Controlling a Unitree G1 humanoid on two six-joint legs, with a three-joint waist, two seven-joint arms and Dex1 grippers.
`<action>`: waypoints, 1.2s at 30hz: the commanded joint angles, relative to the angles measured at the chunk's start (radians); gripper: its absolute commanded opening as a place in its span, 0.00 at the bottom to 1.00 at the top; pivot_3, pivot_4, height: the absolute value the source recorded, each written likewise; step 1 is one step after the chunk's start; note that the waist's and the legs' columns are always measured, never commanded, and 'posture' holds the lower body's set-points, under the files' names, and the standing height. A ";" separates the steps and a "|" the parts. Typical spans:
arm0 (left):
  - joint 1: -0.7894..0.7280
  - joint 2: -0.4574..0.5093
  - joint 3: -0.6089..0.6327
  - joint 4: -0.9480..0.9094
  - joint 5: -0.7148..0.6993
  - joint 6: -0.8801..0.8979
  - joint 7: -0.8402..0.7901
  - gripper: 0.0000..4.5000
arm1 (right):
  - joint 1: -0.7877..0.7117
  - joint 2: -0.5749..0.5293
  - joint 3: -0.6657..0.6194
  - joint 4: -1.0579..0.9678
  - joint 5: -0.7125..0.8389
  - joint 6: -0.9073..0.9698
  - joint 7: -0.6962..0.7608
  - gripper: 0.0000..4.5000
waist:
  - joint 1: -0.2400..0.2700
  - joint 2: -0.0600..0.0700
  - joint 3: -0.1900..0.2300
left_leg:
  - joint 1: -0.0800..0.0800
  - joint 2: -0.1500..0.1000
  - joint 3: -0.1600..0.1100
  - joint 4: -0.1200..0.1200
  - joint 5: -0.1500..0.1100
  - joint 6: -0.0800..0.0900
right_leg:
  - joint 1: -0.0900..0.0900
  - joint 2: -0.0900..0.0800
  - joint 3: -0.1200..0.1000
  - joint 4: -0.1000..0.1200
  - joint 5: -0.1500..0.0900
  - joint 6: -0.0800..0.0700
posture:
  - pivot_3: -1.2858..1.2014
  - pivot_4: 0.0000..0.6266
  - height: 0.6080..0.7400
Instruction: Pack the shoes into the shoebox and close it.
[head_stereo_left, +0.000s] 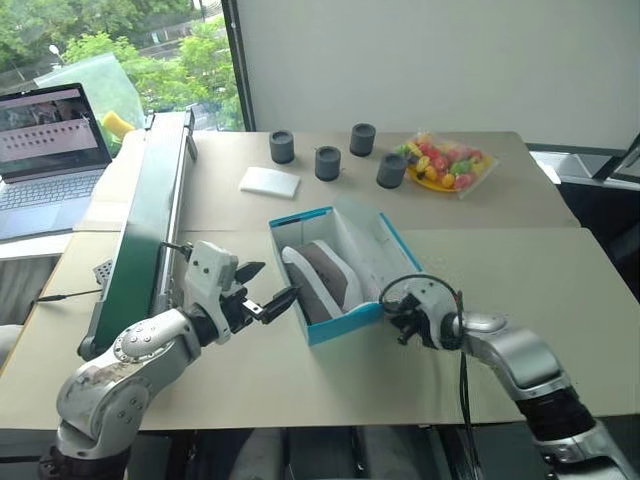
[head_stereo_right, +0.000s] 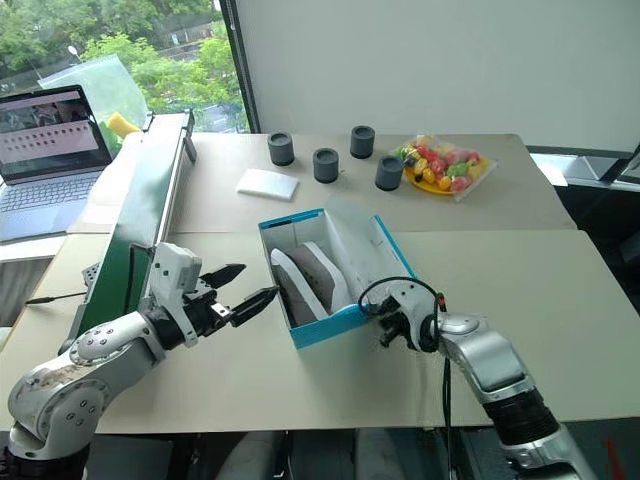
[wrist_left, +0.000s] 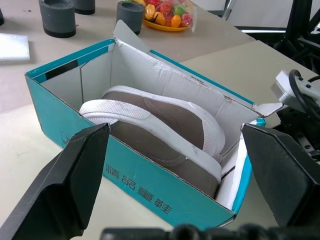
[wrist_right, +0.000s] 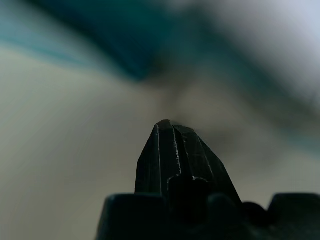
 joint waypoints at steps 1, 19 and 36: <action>-0.027 0.017 0.015 -0.013 -0.016 0.002 -0.013 1.00 | 0.034 0.148 -0.130 0.044 -0.052 -0.078 -0.230 0.01 | 0.001 -0.001 -0.001 | 0.000 0.000 0.000 0.000 0.000 0.000 | 0.000 0.001 -0.001 0.000 0.000 0.000 | 0.52 0.24 1.00; -0.035 0.062 0.041 -0.025 -0.048 0.030 -0.022 1.00 | -0.188 0.660 -0.665 0.243 0.614 -0.382 -0.312 0.01 | -0.011 0.002 0.001 | 0.002 0.001 0.000 -0.001 0.000 0.000 | 0.000 0.001 0.000 0.002 0.001 -0.002 | 0.52 0.24 1.00; -0.016 0.062 0.075 -0.054 -0.068 0.047 0.016 1.00 | -0.141 0.272 -0.215 -0.157 0.805 -0.060 0.284 0.01 | -0.023 0.005 0.002 | 0.003 0.001 -0.001 0.000 0.000 0.001 | 0.001 0.001 -0.001 0.003 0.001 -0.002 | 0.52 0.24 1.00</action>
